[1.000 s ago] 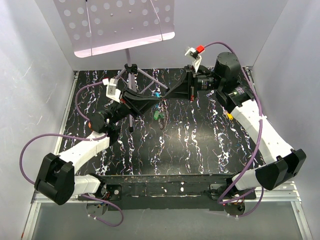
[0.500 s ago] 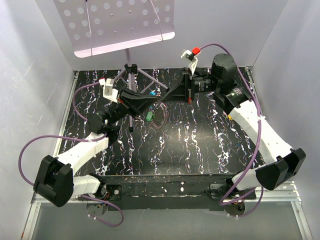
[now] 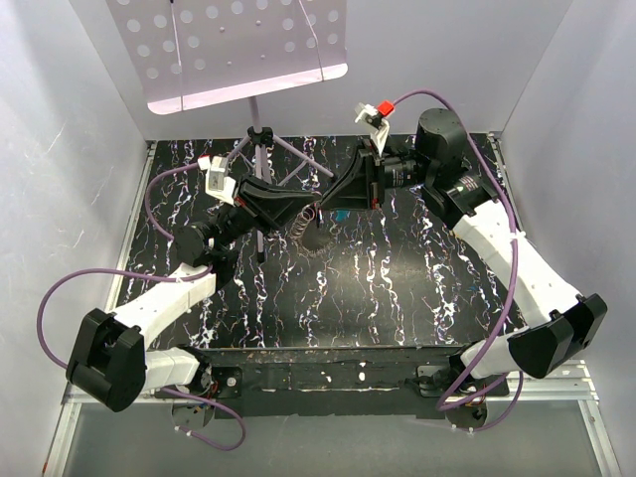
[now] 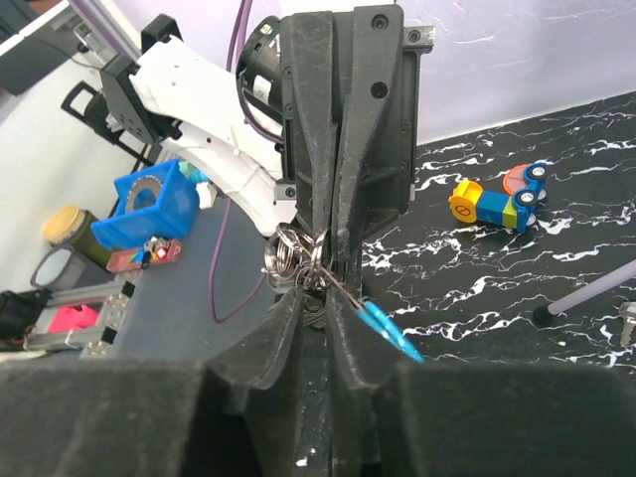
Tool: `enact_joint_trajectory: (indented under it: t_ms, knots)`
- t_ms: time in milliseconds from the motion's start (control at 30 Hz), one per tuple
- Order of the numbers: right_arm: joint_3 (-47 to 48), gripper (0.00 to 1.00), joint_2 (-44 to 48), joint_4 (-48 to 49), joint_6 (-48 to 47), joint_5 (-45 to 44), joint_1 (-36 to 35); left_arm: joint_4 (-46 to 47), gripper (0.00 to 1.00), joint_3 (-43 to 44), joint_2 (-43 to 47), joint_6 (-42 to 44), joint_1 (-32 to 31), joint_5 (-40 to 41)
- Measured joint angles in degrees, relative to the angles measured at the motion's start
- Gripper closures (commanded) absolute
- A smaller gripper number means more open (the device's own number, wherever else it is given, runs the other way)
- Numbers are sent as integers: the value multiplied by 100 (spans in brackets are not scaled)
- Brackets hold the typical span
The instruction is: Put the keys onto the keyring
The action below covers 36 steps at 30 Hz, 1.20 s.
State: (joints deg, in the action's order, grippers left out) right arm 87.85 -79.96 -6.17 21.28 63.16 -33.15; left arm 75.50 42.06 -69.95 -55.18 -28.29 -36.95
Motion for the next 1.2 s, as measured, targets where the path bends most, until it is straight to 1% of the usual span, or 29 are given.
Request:
enact_joint_trajectory:
  t_ms: [100,300,467,600,800,867,967,1100,1200]
  knots:
    - [0,68,4,-28,-63,111,81,-7,100,0,0,-33,-9,-48]
    - [0,66,55,-35,-133,260,190,-7,100,0,0,-61,-9,-188]
    - [0,60,83,-68,-219,302,208,-7,100,0,0,-79,-11,-286]
    - [17,60,83,-105,-254,304,229,-7,100,0,0,-98,-11,-326]
    - [96,63,79,-103,-284,297,214,-7,100,0,0,-122,-11,-393]
    - [96,66,68,-105,-293,293,184,-7,100,0,0,-136,-11,-407]
    - [98,72,26,-105,-313,273,131,-7,100,0,0,-144,-11,-422]
    - [98,86,-46,-125,-328,236,76,-7,100,0,0,-146,-22,-428]
    - [107,99,-66,-168,-367,214,57,-7,100,0,0,-146,-22,-431]
